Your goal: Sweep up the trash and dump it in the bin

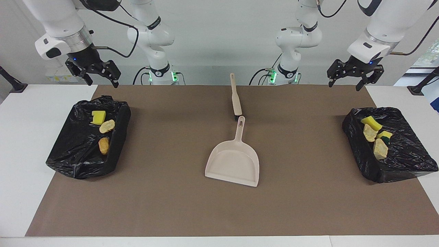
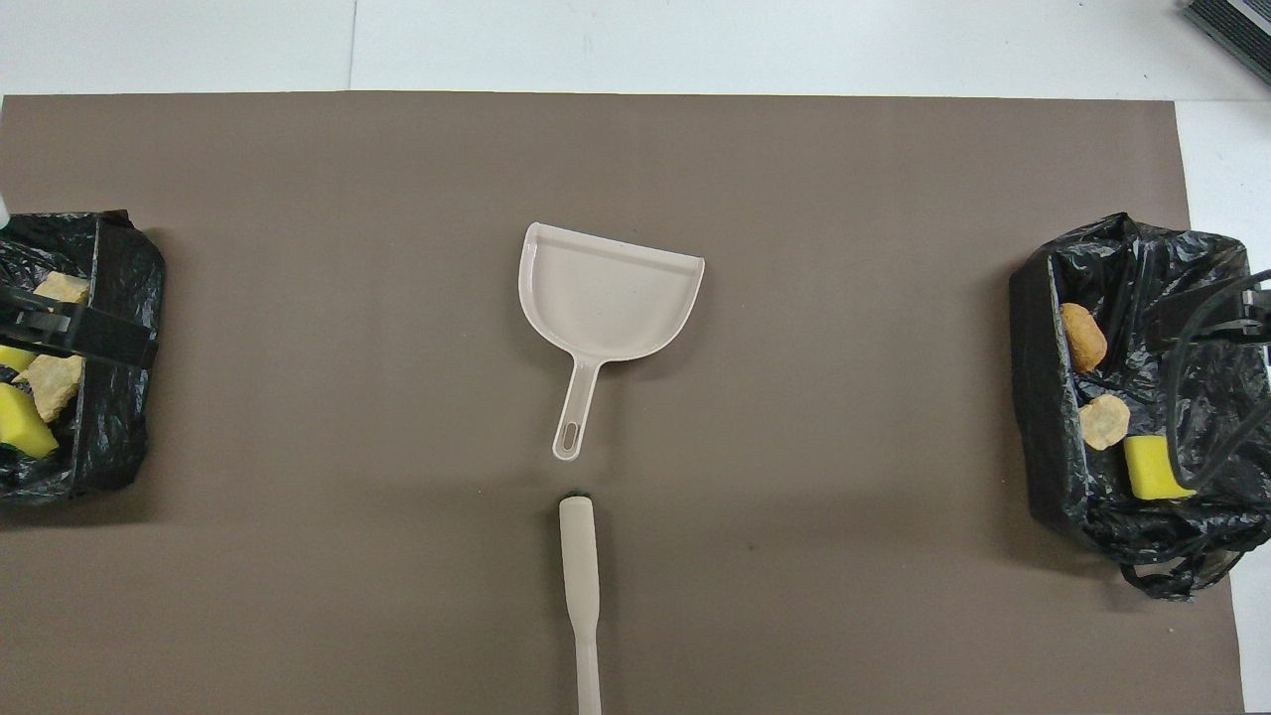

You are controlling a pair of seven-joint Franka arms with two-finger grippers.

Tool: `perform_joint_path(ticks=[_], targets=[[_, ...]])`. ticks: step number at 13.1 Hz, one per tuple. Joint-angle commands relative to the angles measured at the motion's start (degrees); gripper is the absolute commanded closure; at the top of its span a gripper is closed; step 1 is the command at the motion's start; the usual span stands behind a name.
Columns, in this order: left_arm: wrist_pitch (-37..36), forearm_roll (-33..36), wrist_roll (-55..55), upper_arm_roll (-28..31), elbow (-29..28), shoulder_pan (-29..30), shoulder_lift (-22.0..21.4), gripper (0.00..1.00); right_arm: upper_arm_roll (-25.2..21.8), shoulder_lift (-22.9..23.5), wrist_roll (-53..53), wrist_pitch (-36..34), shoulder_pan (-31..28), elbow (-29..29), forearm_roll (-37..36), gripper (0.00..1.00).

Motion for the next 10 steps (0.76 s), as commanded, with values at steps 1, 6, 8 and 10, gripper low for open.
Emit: perform_joint_path(ticks=[1,6,8,10], targets=[[-1.0,-0.7,-0.5,-0.4,-0.3,0.7,-1.6,0.00,0.2,-1.4,-1.4,0.9,-0.4,-1.6,1.1,0.00],[-1.5,-0.6,-0.5,-0.4,-0.4,0.8,-2.2,0.00,0.2,-1.4,-1.4,0.9,-0.4,-1.6,1.1,0.00],[-1.5,-0.6,-0.5,-0.4,-0.4,0.8,-2.2,0.00,0.2,-1.4,-1.4,0.9,-0.4,-1.6,1.0,0.00],[-1.5,-0.6,-0.5,-0.4,-0.4,0.8,-2.2,0.00,0.2,-1.4,-1.4,0.9,-0.4,-1.6,1.1,0.00]])
